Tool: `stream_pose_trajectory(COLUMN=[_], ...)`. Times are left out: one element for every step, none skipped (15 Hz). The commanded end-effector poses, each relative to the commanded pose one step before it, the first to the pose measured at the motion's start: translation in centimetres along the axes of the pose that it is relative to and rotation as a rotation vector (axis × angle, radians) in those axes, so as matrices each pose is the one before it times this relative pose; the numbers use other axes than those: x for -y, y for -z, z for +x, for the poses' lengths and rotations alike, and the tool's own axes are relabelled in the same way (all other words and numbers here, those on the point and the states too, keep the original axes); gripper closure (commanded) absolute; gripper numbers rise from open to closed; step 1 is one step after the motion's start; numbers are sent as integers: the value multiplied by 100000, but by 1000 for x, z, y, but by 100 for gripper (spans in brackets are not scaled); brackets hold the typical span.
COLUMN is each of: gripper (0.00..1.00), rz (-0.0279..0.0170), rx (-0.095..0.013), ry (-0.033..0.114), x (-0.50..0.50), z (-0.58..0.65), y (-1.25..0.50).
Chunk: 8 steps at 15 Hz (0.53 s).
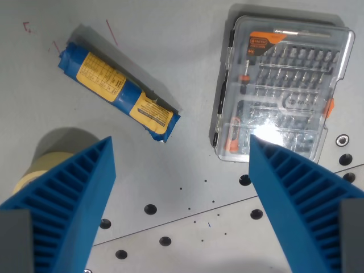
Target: Move above the blue bag
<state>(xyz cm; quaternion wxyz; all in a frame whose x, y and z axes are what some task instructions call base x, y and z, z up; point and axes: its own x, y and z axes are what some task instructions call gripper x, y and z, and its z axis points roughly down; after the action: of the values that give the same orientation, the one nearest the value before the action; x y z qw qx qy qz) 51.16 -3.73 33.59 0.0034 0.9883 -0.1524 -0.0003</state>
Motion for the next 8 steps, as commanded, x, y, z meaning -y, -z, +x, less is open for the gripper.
stream_pose_trajectory(gripper=[0,0,0,0,0,0,0,0], rz=[78,-5,15,-16,-16,-28,-26,-4], rx=[-265,-10,-11,40,43,59,24,37], ry=[-46,39,83,243,428,574,820,1049], x=[-6,0,1,4,7,13,20,29], z=[-15,0,0,-1,-2,-3,-4,-6], y=[138,0,-3,-8,-17,-29,-45,-65])
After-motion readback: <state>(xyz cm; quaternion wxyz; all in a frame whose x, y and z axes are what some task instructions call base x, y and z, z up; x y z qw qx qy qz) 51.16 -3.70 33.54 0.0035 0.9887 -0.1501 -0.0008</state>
